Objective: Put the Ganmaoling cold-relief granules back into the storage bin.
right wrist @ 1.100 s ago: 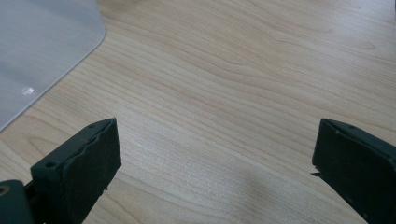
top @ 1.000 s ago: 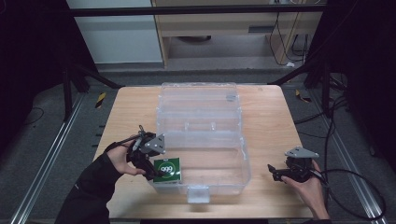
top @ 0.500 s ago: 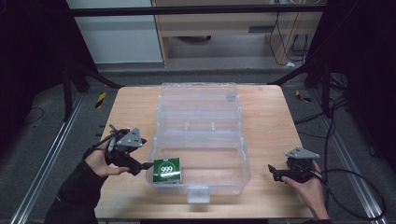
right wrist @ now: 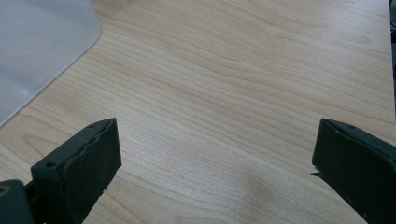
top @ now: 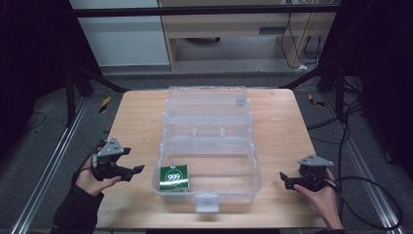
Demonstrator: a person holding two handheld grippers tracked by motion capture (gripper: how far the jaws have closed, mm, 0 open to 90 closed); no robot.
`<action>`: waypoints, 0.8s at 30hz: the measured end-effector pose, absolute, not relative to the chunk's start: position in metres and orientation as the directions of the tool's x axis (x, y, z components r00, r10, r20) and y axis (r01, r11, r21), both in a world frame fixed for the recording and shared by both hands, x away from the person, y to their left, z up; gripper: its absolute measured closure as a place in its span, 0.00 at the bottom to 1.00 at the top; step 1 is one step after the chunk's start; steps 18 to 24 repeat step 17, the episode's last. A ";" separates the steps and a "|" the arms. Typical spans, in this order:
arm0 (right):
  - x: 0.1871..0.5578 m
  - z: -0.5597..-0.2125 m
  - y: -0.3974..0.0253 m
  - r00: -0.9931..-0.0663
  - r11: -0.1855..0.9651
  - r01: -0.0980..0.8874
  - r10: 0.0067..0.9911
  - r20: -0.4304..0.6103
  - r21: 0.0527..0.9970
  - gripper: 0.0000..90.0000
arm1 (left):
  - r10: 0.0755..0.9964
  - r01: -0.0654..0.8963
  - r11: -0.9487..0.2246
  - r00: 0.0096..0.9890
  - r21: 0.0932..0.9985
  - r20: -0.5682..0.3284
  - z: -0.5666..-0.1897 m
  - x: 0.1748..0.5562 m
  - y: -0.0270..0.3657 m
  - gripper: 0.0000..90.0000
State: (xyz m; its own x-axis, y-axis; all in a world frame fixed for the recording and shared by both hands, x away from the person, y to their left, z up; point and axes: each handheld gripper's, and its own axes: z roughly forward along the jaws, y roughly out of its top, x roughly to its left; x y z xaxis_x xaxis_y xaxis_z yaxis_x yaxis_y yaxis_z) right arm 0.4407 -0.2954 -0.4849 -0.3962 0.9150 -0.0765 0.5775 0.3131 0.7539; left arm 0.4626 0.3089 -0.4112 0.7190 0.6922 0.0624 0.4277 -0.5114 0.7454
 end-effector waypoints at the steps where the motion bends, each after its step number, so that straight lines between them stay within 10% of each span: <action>1: 0.441 -0.485 -0.295 -0.395 0.312 0.578 0.915 -0.076 0.754 0.02 | 0.711 0.440 -0.493 0.701 0.750 0.056 -0.417 0.462 0.311 0.18; 24: 0.439 -0.489 -0.296 -0.360 0.292 0.574 0.929 -0.085 0.765 0.02 | 0.844 0.555 -0.387 0.535 0.736 0.041 -0.469 0.460 0.327 0.28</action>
